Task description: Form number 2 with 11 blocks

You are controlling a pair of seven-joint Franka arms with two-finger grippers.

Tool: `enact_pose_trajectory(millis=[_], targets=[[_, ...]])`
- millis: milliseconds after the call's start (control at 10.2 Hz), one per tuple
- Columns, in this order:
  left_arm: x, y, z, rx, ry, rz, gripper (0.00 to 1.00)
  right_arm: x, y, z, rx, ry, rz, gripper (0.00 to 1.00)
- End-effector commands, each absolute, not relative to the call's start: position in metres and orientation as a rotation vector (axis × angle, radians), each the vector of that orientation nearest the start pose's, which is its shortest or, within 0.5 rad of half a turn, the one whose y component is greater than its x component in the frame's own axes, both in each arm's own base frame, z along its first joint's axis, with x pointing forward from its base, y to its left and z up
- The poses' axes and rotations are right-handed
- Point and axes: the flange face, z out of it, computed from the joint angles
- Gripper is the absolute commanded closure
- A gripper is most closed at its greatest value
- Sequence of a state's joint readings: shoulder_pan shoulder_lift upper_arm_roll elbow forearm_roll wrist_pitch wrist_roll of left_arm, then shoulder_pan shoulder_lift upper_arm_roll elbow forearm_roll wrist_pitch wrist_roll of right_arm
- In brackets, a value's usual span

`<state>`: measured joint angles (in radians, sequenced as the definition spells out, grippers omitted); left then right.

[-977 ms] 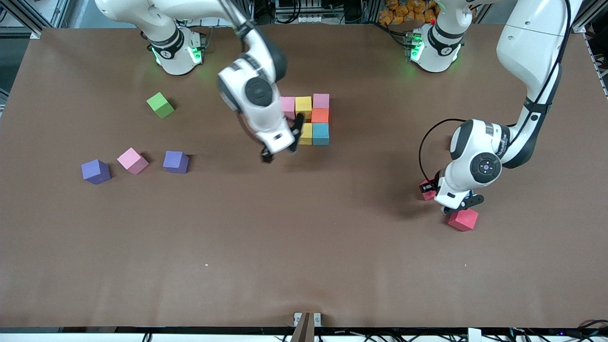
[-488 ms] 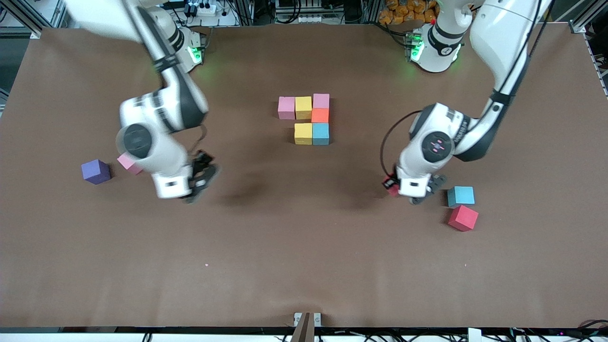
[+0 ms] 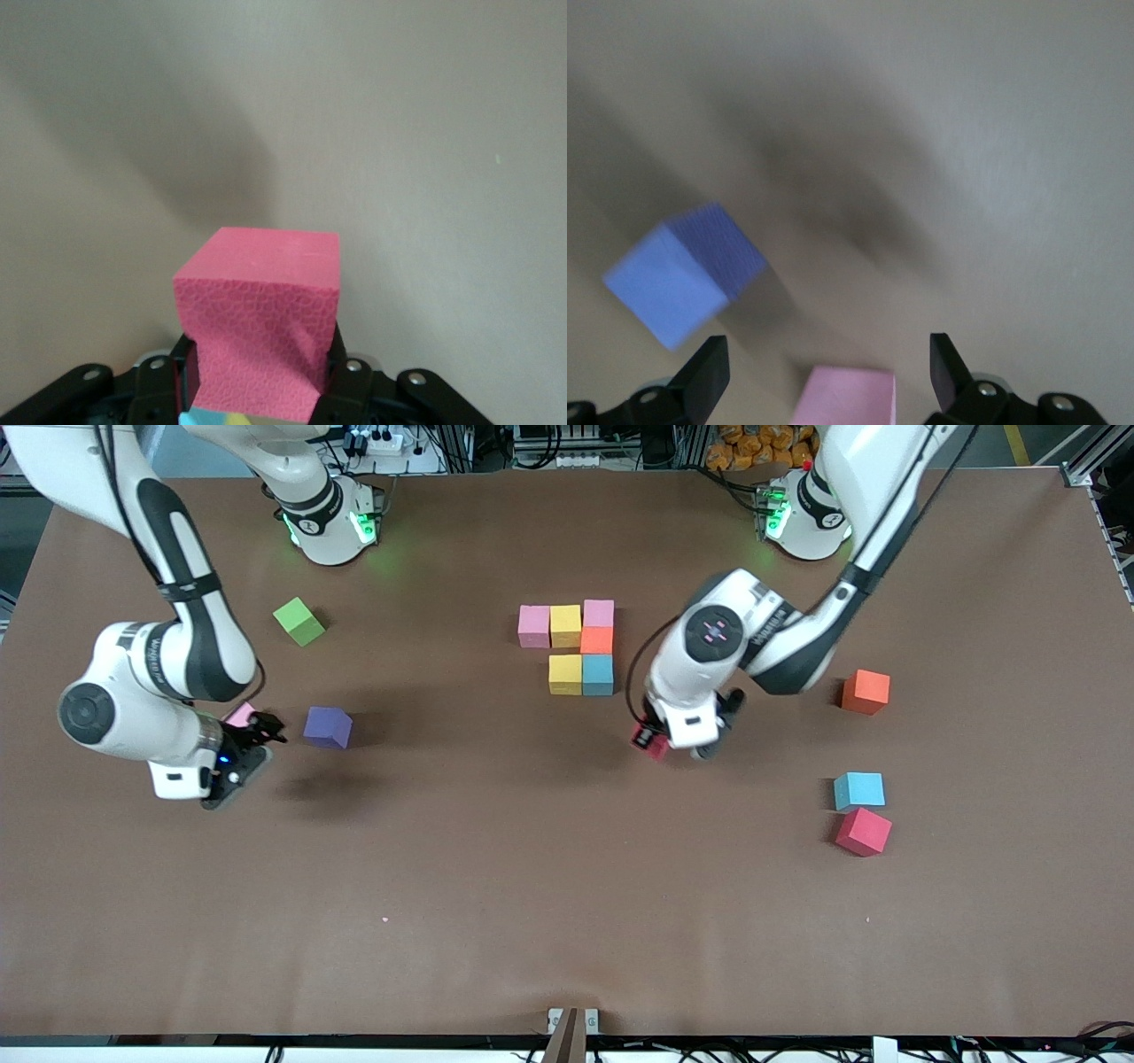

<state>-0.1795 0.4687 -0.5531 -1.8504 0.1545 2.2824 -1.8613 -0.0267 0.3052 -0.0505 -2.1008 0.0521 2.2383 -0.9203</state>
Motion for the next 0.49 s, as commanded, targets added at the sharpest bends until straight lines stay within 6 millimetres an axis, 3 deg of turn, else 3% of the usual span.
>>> enact_pose_trajectory(millis=[0,195,391], targets=[[0.468,-0.456,0.313,-2.581,-1.911,0.205,0.73,0.524,-0.032,0.269,-2.749,-1.299,0.177,0.0],[0.444,-0.485,0.311,-2.468,-2.034,0.224,0.73,0.507,-0.047,0.258,-2.744,-1.327,0.151,0.0],[0.436,-0.496,0.316,-2.367,-2.158,0.244,0.73,0.499,-0.065,0.255,-2.754,-1.366,0.162,0.0]])
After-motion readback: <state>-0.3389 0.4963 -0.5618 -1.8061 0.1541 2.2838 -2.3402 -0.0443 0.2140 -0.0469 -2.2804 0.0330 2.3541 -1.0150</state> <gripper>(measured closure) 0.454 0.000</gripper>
